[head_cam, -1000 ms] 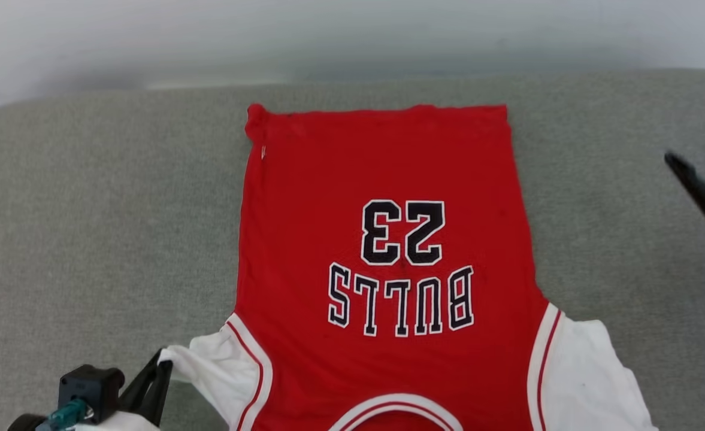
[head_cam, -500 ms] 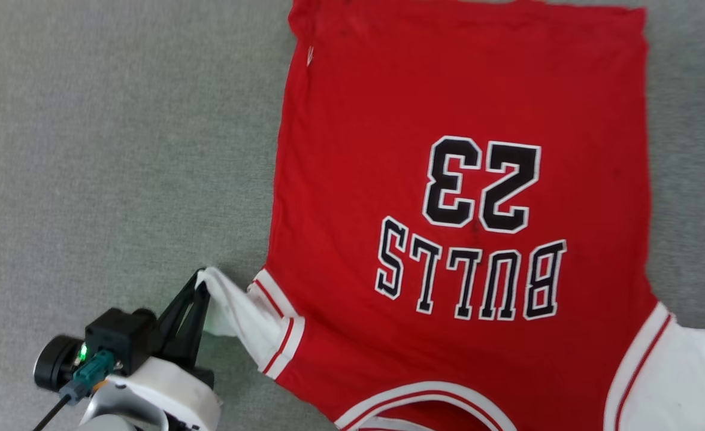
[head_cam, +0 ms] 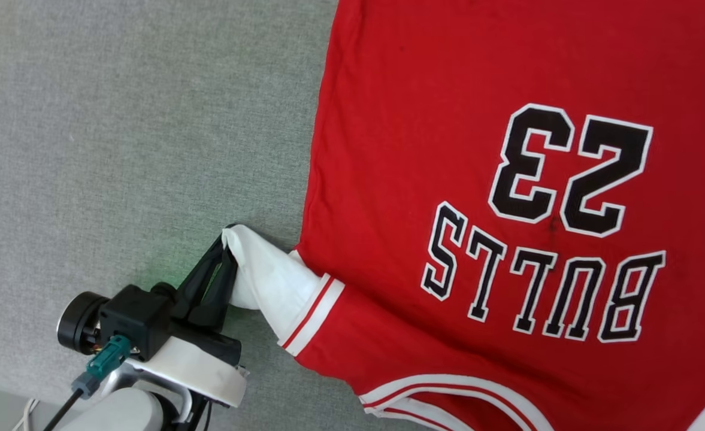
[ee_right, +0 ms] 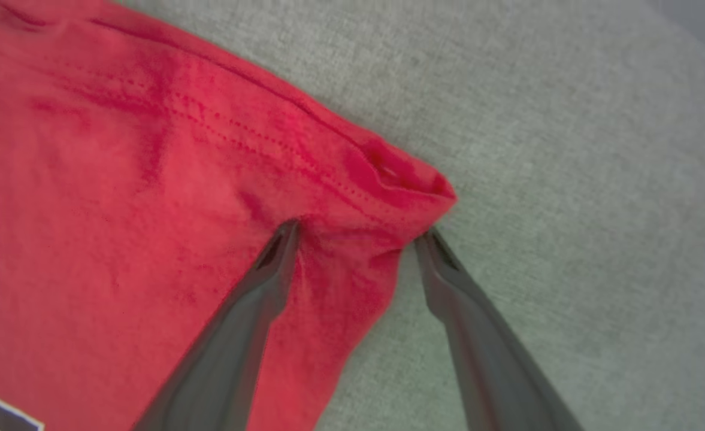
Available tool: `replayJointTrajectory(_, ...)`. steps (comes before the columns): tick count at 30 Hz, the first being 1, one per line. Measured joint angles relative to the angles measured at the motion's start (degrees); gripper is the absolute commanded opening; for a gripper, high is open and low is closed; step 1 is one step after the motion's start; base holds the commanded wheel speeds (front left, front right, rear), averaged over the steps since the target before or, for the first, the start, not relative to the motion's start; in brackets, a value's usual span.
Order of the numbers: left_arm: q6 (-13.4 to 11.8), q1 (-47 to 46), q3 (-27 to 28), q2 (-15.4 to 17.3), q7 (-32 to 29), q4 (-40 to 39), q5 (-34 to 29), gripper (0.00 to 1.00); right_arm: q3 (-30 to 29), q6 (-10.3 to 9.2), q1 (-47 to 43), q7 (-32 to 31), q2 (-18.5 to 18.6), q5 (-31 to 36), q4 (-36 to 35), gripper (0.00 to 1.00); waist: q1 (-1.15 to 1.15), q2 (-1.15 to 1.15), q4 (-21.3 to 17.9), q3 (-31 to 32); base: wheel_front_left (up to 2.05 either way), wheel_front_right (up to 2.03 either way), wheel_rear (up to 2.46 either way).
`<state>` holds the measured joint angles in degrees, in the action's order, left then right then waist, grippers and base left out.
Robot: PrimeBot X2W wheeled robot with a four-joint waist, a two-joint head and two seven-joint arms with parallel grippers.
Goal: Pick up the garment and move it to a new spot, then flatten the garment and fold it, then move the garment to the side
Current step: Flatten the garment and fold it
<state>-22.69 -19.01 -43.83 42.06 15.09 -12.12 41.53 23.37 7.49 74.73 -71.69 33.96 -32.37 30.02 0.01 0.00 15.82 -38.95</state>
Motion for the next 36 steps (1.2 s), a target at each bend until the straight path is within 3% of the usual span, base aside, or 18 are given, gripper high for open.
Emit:
replayJointTrajectory(3,0.1,-0.2,0.1,-0.8,0.0,0.1,-0.6,0.00,0.2,0.01,-0.9,0.3,0.6,0.6,-1.3,1.00,-0.01,0.00,0.7,-1.0,0.00,0.00,0.00)
replayJointTrajectory(4,0.3,-0.3,0.0,-0.9,0.0,0.1,-0.9,0.00,0.1,0.01,-1.2,0.5,0.9,0.6,-1.6,0.28,-0.01,0.00,0.9,-1.1,0.00,0.00,0.00)
replayJointTrajectory(5,0.5,-0.4,0.1,-0.9,0.0,0.2,-1.1,0.00,-0.1,0.01,-1.5,1.0,1.1,0.6,-1.9,0.00,-0.01,0.00,0.9,-1.1,0.00,0.00,0.00)
replayJointTrajectory(18,-1.2,3.6,1.3,-0.5,0.0,0.8,-1.0,0.00,2.2,0.02,-5.9,8.2,0.9,-4.6,-4.8,0.00,-0.01,0.00,-2.2,7.4,0.00,0.00,0.00)
replayJointTrajectory(27,-3.3,9.0,1.8,1.6,0.0,-0.7,0.1,0.00,8.4,0.02,-16.2,13.2,13.7,-14.5,-19.5,0.00,-0.01,0.00,-6.1,15.8,0.00,0.00,0.00)
replayJointTrajectory(33,-4.5,11.8,2.5,3.2,-0.2,-1.7,1.3,0.00,8.0,0.02,-30.1,16.8,23.8,-19.0,-28.3,0.00,-0.01,0.00,-9.3,19.4,0.00,0.00,0.00)
replayJointTrajectory(36,-5.1,13.1,3.0,4.2,-0.2,-2.1,1.7,0.00,6.6,0.02,-38.9,18.7,27.2,-20.3,-30.1,0.00,-0.01,0.00,-10.9,20.8,0.00,0.00,0.00)
